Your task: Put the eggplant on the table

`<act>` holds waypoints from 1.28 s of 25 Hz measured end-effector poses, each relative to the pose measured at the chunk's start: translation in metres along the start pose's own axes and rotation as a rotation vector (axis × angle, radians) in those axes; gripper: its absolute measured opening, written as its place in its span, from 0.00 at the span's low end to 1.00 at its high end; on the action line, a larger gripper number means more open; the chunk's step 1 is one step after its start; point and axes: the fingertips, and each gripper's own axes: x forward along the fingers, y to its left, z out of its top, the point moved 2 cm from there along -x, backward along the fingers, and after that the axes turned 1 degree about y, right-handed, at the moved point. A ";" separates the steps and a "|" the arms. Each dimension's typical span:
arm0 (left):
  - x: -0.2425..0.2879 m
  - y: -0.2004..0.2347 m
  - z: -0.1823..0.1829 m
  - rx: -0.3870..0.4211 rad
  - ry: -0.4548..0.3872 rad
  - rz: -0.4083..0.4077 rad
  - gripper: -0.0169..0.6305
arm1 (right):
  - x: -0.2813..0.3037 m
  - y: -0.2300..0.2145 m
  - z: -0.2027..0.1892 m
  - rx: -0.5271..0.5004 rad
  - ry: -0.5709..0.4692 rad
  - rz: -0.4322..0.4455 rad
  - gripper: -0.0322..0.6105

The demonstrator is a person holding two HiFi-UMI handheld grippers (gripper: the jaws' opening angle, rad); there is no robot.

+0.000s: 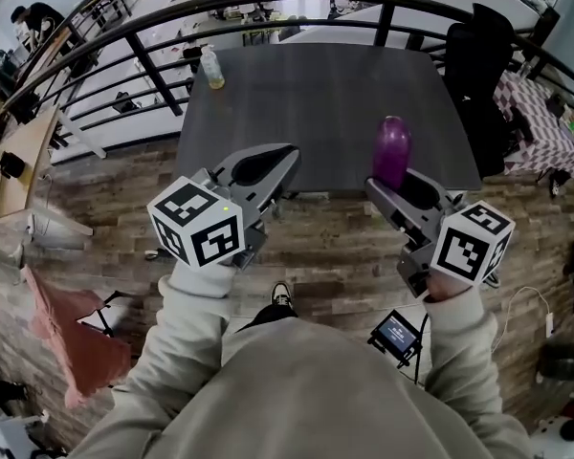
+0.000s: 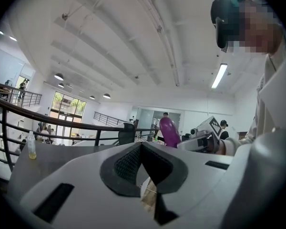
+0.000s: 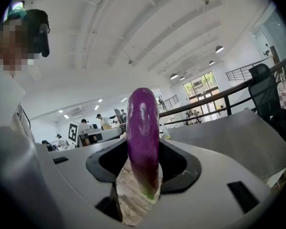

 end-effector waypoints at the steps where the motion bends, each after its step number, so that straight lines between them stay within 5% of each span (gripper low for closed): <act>1: 0.003 0.007 0.002 0.001 -0.001 -0.004 0.03 | 0.007 -0.002 0.005 -0.003 -0.002 -0.005 0.37; 11: 0.025 0.110 0.016 -0.028 0.029 -0.037 0.03 | 0.088 -0.041 0.046 0.015 0.013 -0.057 0.37; 17: 0.027 0.148 0.008 0.066 0.123 -0.130 0.03 | 0.139 -0.056 0.058 0.012 0.028 -0.085 0.37; 32: 0.073 0.208 0.005 -0.051 0.106 -0.110 0.03 | 0.180 -0.110 0.085 0.040 0.085 -0.092 0.37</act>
